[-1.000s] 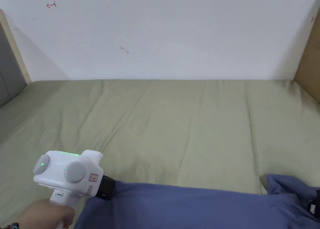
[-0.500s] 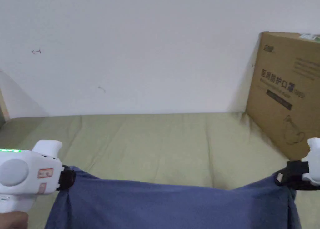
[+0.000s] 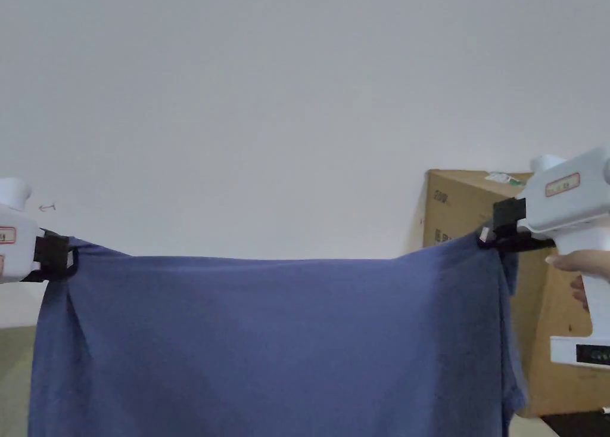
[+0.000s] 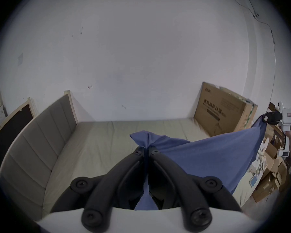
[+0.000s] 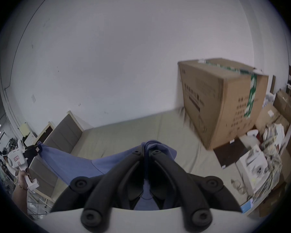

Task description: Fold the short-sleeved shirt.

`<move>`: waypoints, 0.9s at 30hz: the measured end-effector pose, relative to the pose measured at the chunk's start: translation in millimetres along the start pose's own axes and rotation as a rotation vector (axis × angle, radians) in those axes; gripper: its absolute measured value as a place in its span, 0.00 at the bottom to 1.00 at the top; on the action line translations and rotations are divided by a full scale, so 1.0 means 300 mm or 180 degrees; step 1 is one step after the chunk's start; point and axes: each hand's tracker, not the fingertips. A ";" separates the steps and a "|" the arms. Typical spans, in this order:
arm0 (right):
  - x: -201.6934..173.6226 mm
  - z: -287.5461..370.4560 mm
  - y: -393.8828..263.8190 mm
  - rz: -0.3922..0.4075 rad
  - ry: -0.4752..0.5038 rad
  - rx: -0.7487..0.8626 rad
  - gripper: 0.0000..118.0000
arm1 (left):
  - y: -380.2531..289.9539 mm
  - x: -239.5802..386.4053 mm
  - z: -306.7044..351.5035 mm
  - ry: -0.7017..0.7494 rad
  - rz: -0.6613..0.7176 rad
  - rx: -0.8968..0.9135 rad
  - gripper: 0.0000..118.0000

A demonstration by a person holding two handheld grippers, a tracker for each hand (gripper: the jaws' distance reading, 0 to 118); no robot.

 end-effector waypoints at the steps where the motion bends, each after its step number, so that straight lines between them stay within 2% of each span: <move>1: -0.015 -0.010 0.044 0.0021 -0.0015 0.0071 0.03 | 0.032 -0.001 -0.011 0.0024 0.0030 0.0035 0.02; 5: -0.077 -0.087 0.233 0.0019 -0.0042 0.0258 0.03 | 0.165 -0.011 -0.084 0.0124 0.0165 0.0228 0.02; 9: -0.150 -0.201 0.401 0.0192 -0.0170 0.0384 0.03 | 0.283 -0.023 -0.205 0.0211 0.0291 0.0320 0.02; 12: -0.203 -0.276 0.497 0.0383 -0.0329 0.0601 0.03 | 0.365 -0.044 -0.314 0.0224 0.0555 0.0457 0.02; 16: -0.229 -0.390 0.581 0.0468 -0.0452 0.0765 0.03 | 0.453 -0.045 -0.441 0.0231 0.0636 0.0641 0.02; 20: -0.232 -0.498 0.586 0.0596 -0.0697 0.0933 0.03 | 0.480 -0.025 -0.550 0.0292 0.0509 0.0778 0.02; 23: -0.214 -0.589 0.528 0.0604 -0.0712 0.0938 0.03 | 0.417 0.027 -0.593 0.0321 0.0495 0.0712 0.02; 26: -0.170 -0.702 0.400 0.0609 -0.0749 0.0728 0.03 | 0.305 0.045 -0.682 0.0410 0.0368 0.0475 0.02; 27: -0.148 -0.746 0.335 0.0607 -0.0723 0.0578 0.03 | 0.278 -0.013 -0.757 0.0432 0.0348 0.0353 0.02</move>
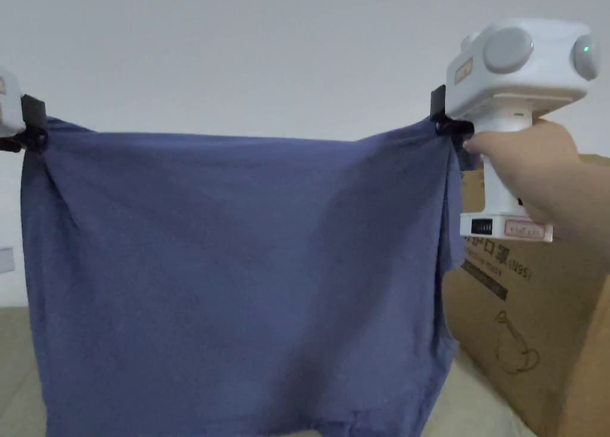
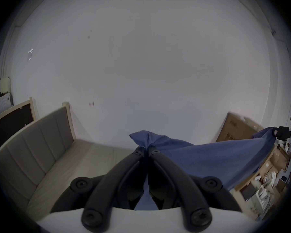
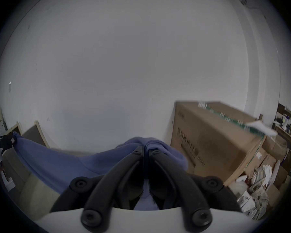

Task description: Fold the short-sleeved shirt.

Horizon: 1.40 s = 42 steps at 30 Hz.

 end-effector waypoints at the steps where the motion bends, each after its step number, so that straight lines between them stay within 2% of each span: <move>1: -0.001 -0.030 -0.089 -0.0010 0.0005 -0.0149 0.03 | -0.071 -0.001 -0.028 -0.0009 -0.0002 -0.0164 0.02; 4: 0.014 -0.121 -0.414 -0.0125 0.0112 -0.0700 0.03 | -0.345 -0.048 -0.087 -0.0078 0.0179 -0.0628 0.02; 9: 0.094 -0.116 -1.052 -0.0293 0.0150 -0.1765 0.03 | -0.890 -0.159 -0.017 -0.0135 0.0412 -0.1544 0.02; 11: 0.136 -0.030 -1.248 -0.0278 0.0174 -0.2098 0.03 | -1.060 -0.203 0.068 -0.0225 0.0559 -0.1897 0.02; 14: 0.216 0.172 -1.458 -0.0188 0.0265 -0.2436 0.03 | -1.234 -0.266 0.251 -0.0257 0.0429 -0.2164 0.02; 16: 0.269 0.325 -1.540 -0.0097 0.0238 -0.2490 0.03 | -1.309 -0.302 0.385 -0.0336 0.0265 -0.2293 0.02; 20: 0.386 0.633 -1.653 -0.0188 0.0377 -0.2686 0.03 | -1.412 -0.353 0.673 -0.0394 0.0359 -0.2434 0.02; 25: 0.467 0.902 -1.740 -0.0319 0.0509 -0.2849 0.03 | -1.541 -0.413 0.898 -0.0538 0.0323 -0.2553 0.02; 32: 0.471 0.989 -1.813 -0.0331 0.0513 -0.2924 0.03 | -1.612 -0.425 1.041 -0.0699 0.0042 -0.2603 0.02; 33: 0.458 0.985 -1.812 -0.0306 0.0514 -0.2909 0.03 | -1.606 -0.433 1.042 -0.0720 0.0041 -0.2584 0.05; 34: 0.450 0.982 -1.809 -0.0284 0.0514 -0.2907 0.03 | -1.597 -0.449 1.040 -0.0758 0.0140 -0.2590 0.22; 35: 0.444 0.980 -1.804 -0.0263 0.0548 -0.2918 0.11 | -1.597 -0.470 1.039 -0.0658 0.0317 -0.2675 0.70; 36: 0.439 0.983 -1.800 -0.0228 0.0603 -0.2921 0.32 | -1.605 -0.468 1.052 -0.0612 0.0422 -0.2733 0.95; 37: 0.433 0.990 -1.794 -0.0183 0.0601 -0.2918 0.62 | -1.600 -0.489 1.067 -0.0647 0.0509 -0.2682 1.00; 38: 0.426 1.005 -1.787 -0.0153 0.0589 -0.2912 0.92 | -1.578 -0.512 1.090 -0.0724 0.0588 -0.2556 0.98; 39: 0.424 1.022 -1.777 -0.0144 0.0604 -0.2879 1.00 | -1.565 -0.524 1.102 -0.0681 0.0600 -0.2564 0.98; 42: 0.408 1.086 -1.701 -0.0343 0.0671 -0.2496 1.00 | -1.485 -0.510 1.198 -0.0751 0.0827 -0.2230 0.98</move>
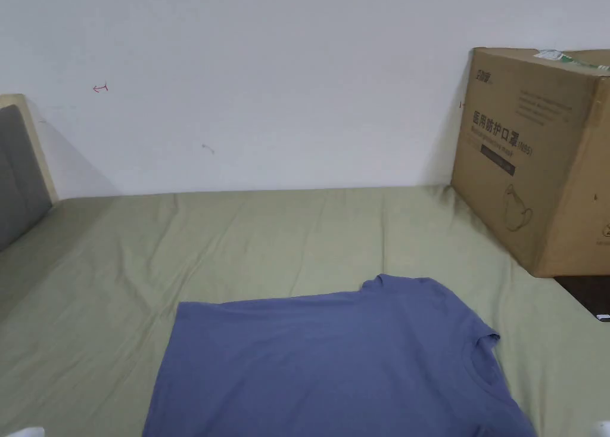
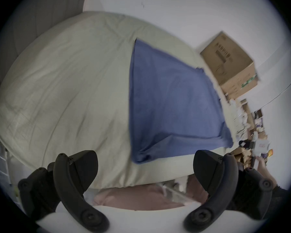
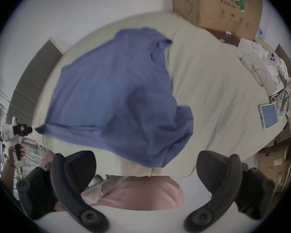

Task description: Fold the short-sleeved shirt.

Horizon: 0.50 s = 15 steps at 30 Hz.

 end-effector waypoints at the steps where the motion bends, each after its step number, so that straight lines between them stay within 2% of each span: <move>1: -0.028 0.037 0.005 -0.0004 0.0084 0.0143 1.00 | 0.002 0.028 0.044 -0.0124 -0.0003 0.0151 0.98; 4: -0.145 0.169 0.004 0.0167 0.0218 0.0726 0.99 | -0.015 0.151 0.162 -0.0175 -0.0251 0.0879 0.98; 5: -0.198 0.203 -0.005 0.0245 0.0187 0.1020 0.98 | -0.038 0.203 0.200 -0.0033 -0.0369 0.1215 0.95; 6: -0.243 0.235 -0.022 0.0303 0.0195 0.1370 0.94 | -0.063 0.250 0.229 0.0105 -0.0449 0.1482 0.88; 7: -0.309 0.298 -0.049 0.0318 0.0262 0.1773 0.85 | -0.089 0.290 0.258 0.0206 -0.0527 0.1742 0.72; 8: -0.355 0.330 -0.069 0.0312 0.0305 0.2067 0.57 | -0.121 0.326 0.282 0.0327 -0.0553 0.1992 0.26; 9: -0.391 0.351 -0.082 0.0269 0.0363 0.2257 0.22 | -0.141 0.351 0.298 0.0310 -0.0563 0.2098 0.00; 10: -0.423 0.366 -0.092 0.0203 0.0434 0.2401 0.01 | -0.157 0.383 0.299 0.0335 -0.0541 0.2089 0.00; 11: -0.413 0.370 -0.082 0.0127 0.0488 0.2444 0.01 | -0.180 0.403 0.310 0.0594 -0.0558 0.2189 0.00; 13: -0.437 0.380 -0.072 0.0002 0.0688 0.2310 0.01 | -0.196 0.412 0.324 0.0340 -0.0618 0.2091 0.00; 14: -0.441 0.378 -0.057 0.0032 0.0842 0.2150 0.01 | -0.179 0.417 0.312 0.0255 -0.0800 0.1900 0.00; 15: -0.445 0.379 -0.049 0.0085 0.0888 0.2067 0.01 | -0.169 0.425 0.308 0.0366 -0.0958 0.1765 0.00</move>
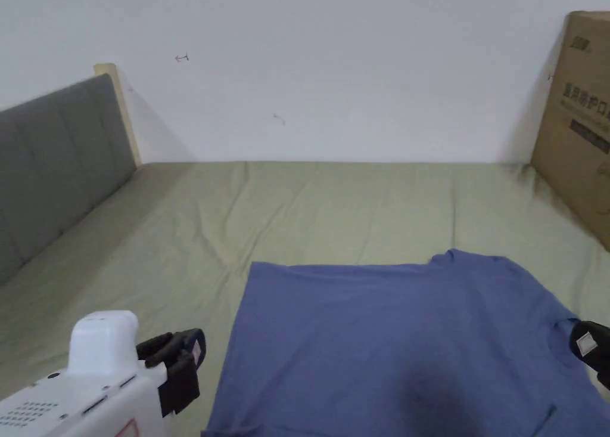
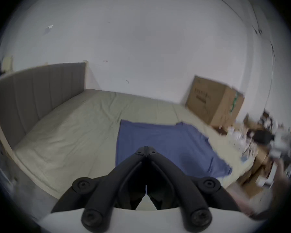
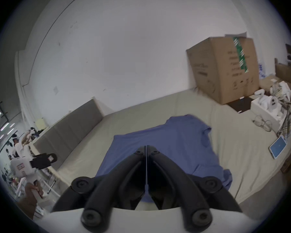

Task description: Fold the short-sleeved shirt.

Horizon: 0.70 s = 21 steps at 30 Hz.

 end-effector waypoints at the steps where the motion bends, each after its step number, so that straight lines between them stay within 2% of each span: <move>1: -0.009 -0.002 -0.001 0.0105 -0.0073 -0.0043 0.01 | 0.007 0.001 -0.018 0.0187 -0.0228 -0.0185 0.00; 3: -0.019 -0.008 -0.007 0.0328 -0.0203 -0.0144 0.01 | 0.012 -0.025 -0.115 0.0271 -0.0391 -0.0935 0.00; 5: -0.007 -0.019 -0.022 0.0337 -0.0215 -0.0199 0.01 | -0.041 -0.099 -0.212 0.0126 -0.0114 -0.1543 0.01; 6: 0.000 -0.025 -0.028 0.0311 -0.0202 -0.0240 0.01 | -0.075 -0.134 -0.244 -0.0005 0.0108 -0.1738 0.16; 8: 0.015 -0.046 -0.047 0.0185 -0.0163 -0.0405 0.01 | -0.154 -0.179 -0.344 -0.0007 0.0295 -0.2089 0.84; 9: 0.023 -0.053 -0.054 0.0139 -0.0170 -0.0459 0.01 | -0.182 -0.190 -0.370 0.0026 0.0279 -0.2158 0.88; 10: 0.032 -0.061 -0.061 0.0093 -0.0185 -0.0506 0.01 | -0.205 -0.196 -0.399 0.0051 0.0176 -0.2201 0.85; 13: 0.059 -0.085 -0.085 -0.0061 -0.0234 -0.0659 0.01 | -0.280 -0.216 -0.513 0.0231 -0.0128 -0.2375 0.85; 19: 0.103 -0.117 -0.128 -0.0114 -0.0404 -0.0886 0.01 | -0.384 -0.251 -0.669 0.0267 0.0061 -0.2439 0.84; 21: 0.138 -0.123 -0.145 -0.0155 -0.0437 -0.0917 0.01 | -0.378 -0.236 -0.651 0.0284 0.0098 -0.2353 0.80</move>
